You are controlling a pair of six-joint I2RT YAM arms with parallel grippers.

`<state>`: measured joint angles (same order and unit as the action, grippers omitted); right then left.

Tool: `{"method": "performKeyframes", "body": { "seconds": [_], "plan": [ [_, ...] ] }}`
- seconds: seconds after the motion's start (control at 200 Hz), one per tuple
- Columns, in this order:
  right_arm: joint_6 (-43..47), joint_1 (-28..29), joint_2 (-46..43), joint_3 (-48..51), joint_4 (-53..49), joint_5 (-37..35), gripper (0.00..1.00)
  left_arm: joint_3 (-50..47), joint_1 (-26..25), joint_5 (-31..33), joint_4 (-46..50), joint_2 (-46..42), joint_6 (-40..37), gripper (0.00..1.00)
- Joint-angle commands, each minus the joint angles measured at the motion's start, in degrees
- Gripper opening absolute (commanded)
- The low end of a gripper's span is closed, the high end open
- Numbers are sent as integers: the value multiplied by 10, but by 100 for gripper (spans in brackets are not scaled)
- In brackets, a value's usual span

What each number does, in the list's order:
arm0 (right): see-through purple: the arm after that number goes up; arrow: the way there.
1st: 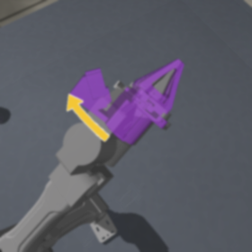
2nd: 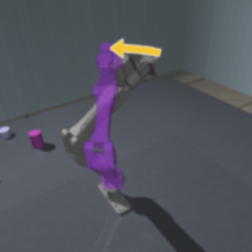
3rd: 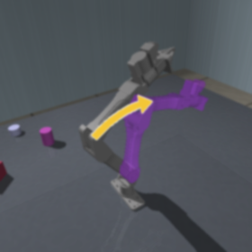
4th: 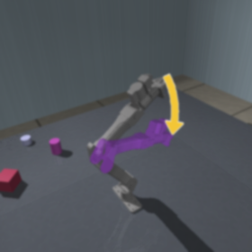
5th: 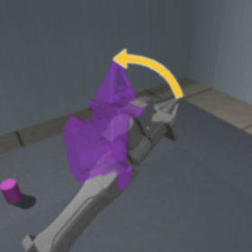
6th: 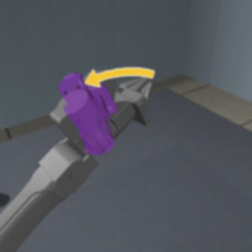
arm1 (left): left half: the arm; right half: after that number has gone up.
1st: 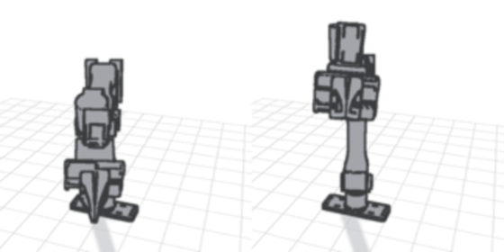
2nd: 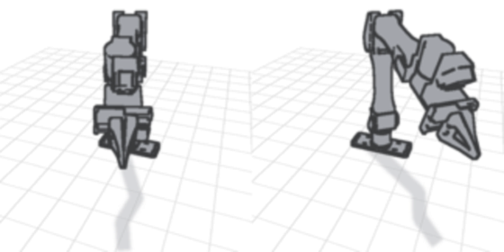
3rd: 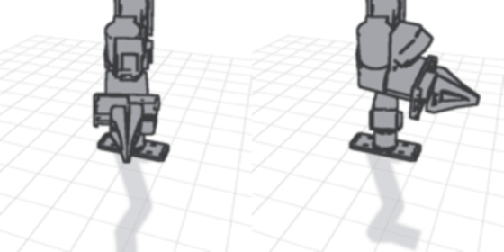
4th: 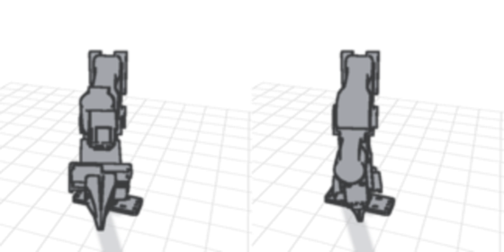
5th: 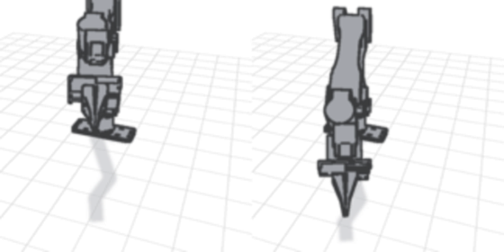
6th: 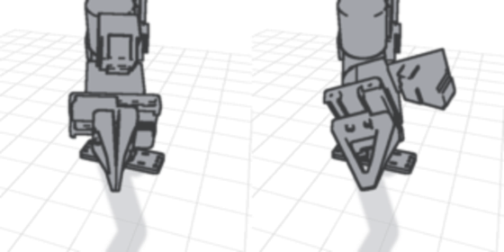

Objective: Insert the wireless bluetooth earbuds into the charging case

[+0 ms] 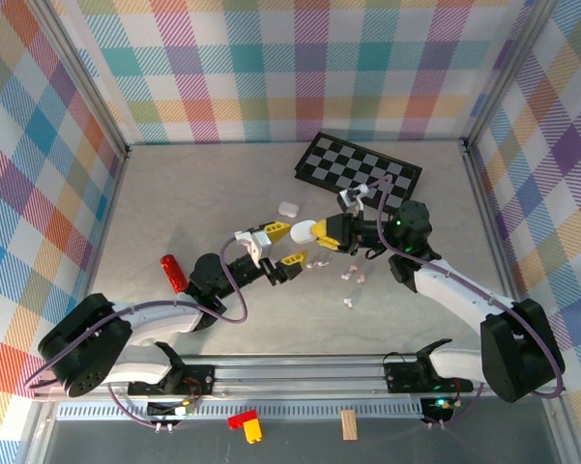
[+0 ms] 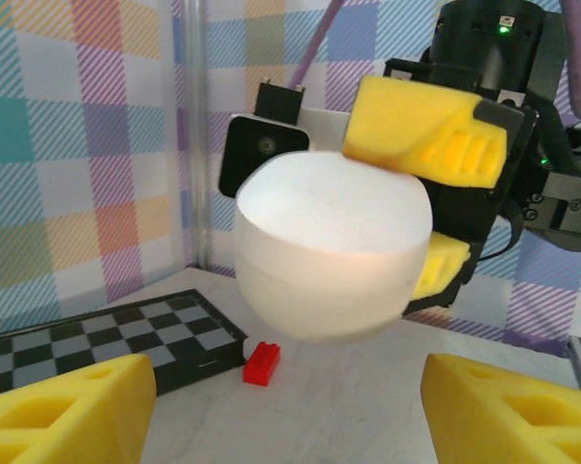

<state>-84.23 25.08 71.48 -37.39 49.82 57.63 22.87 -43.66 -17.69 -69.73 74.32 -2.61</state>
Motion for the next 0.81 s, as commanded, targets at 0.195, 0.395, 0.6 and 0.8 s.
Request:
{"method": "performKeyframes", "body": {
  "seconds": [0.195,0.395,0.6,0.8],
  "plan": [
    [-73,-3,16,-6,111,8,8,67,8,-72,-73,26,4,59],
    [-113,-3,38,-4,160,10,7,93,9,-105,-75,47,-22,56],
    [-127,-3,41,-1,173,6,5,95,9,-119,-75,53,-35,53],
    [-129,-3,38,-1,176,5,5,88,9,-117,-77,52,-41,48]
  ]
}}
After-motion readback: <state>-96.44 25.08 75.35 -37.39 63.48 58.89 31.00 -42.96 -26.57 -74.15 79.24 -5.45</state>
